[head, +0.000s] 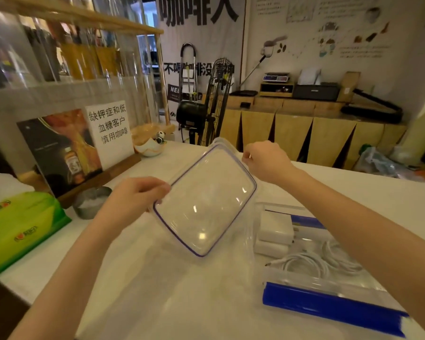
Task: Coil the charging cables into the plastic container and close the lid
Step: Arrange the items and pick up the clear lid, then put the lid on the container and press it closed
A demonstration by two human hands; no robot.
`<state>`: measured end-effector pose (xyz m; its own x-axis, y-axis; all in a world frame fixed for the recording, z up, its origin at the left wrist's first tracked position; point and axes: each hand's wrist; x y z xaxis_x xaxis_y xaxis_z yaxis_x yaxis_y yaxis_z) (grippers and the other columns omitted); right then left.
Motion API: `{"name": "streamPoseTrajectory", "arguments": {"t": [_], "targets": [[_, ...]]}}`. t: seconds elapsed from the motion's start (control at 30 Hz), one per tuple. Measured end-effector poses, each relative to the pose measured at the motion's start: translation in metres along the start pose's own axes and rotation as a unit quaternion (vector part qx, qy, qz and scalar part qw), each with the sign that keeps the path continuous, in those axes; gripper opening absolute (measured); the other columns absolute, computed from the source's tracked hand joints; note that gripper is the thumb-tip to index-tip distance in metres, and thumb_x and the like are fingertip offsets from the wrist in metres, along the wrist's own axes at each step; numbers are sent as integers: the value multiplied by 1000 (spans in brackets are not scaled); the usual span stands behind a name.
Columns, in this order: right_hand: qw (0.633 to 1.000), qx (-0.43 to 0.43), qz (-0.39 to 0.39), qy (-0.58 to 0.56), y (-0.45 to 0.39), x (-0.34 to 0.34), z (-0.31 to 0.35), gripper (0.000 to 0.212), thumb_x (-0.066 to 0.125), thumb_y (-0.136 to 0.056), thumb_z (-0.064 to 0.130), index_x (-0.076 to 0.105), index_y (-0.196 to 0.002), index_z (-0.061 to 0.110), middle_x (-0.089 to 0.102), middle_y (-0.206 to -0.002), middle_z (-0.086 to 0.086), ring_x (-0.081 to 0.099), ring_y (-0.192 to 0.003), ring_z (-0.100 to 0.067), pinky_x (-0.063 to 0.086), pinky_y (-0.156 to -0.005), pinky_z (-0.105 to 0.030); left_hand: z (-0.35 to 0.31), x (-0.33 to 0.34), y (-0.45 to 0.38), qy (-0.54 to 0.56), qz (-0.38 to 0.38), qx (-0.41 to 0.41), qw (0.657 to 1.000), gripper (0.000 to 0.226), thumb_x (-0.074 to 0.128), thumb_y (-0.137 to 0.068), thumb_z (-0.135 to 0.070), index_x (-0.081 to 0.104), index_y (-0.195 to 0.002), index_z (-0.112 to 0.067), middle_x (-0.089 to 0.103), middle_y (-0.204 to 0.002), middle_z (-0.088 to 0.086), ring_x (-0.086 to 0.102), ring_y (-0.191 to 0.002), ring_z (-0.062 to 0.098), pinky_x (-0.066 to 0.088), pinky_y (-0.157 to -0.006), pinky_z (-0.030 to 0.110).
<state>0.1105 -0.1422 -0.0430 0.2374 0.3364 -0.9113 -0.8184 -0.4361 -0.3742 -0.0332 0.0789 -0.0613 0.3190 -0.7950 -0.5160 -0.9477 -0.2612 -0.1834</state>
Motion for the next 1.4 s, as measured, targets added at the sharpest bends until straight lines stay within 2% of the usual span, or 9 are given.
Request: {"name": "streamPoseTrajectory", "arguments": {"t": [0.17, 0.3, 0.43, 0.5, 0.57, 0.63, 0.73, 0.93, 1.4], "targets": [[990, 40, -120, -57, 26, -36, -12, 18, 49, -88, 13, 64, -92, 5, 68, -87, -11, 59, -78, -26, 52, -71, -38, -30, 16, -10, 279, 38, -57, 958, 28, 48, -89, -35, 67, -86, -14, 76, -74, 5, 71, -75, 17, 54, -68, 36], [971, 50, -226, -57, 59, -59, -21, 19, 49, -89, 17, 65, -92, 7, 68, -83, -8, 56, -71, -18, 45, -67, -31, -48, 34, -10, 318, 55, -22, 946, 35, 47, -89, -37, 70, -83, -11, 76, -74, 4, 71, -81, 21, 53, -74, 41], [952, 120, -244, -138, 97, -79, -41, 17, 47, -88, 16, 64, -92, 11, 68, -87, -4, 60, -76, -18, 50, -69, -28, -69, 50, 5, 257, 91, 137, 952, 33, 63, -70, -52, 74, -84, -24, 76, -87, -7, 68, -91, 12, 50, -81, 29], [901, 176, -237, -317, 118, -88, -51, 22, 40, -89, 13, 62, -86, 13, 68, -91, -11, 64, -81, -23, 55, -71, -35, -78, 59, 16, 184, 95, 213, 955, 21, 62, -69, -49, 70, -81, -34, 71, -83, -27, 64, -87, -5, 46, -72, 10], [805, 250, -229, -487, 139, -97, -57, 24, 38, -91, 17, 60, -83, 11, 67, -90, -14, 65, -80, -21, 56, -71, -32, -83, 70, 26, 129, 124, 274, 945, 14, 62, -74, -39, 60, -87, -42, 62, -78, -44, 57, -87, -17, 43, -63, 1], [770, 310, -209, -517, 162, -98, -66, 28, 42, -91, 31, 60, -80, 13, 67, -84, -9, 64, -81, -19, 52, -74, -30, -84, 83, 34, 59, 167, 342, 923, 23, 59, -76, -49, 57, -99, -46, 58, -90, -48, 54, -97, -17, 42, -69, -1], [816, 330, -177, -440, 193, -86, -76, 31, 48, -84, 42, 65, -88, 16, 67, -90, -1, 60, -88, -15, 45, -74, -27, -78, 103, 42, -18, 202, 438, 876, 44, 49, -78, -57, 56, -116, -36, 58, -109, -36, 50, -111, -9, 42, -85, 4], [847, 302, -214, -382, 232, -63, -76, 18, 64, -78, 17, 63, -96, 13, 68, -88, 6, 64, -72, 4, 47, -51, -8, -64, 121, 55, -102, 228, 512, 822, 45, 47, -85, -46, 58, -118, -18, 55, -120, -16, 42, -117, -5, 31, -98, 4], [850, 291, -228, -375, 252, -44, -60, 21, 59, -83, 17, 57, -103, 15, 64, -98, 9, 61, -89, -2, 48, -57, -5, -36, 119, 63, -55, 205, 480, 852, 39, 53, -83, -45, 59, -116, -23, 61, -121, -11, 51, -116, -3, 44, -95, 17]]}}
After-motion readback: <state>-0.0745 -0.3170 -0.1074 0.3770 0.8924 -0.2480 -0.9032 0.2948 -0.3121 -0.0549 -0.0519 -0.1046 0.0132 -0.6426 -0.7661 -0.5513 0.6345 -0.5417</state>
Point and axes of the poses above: each hand's wrist, its own y-axis away from the middle knuckle, its own x-axis out of the palm, z = x × y
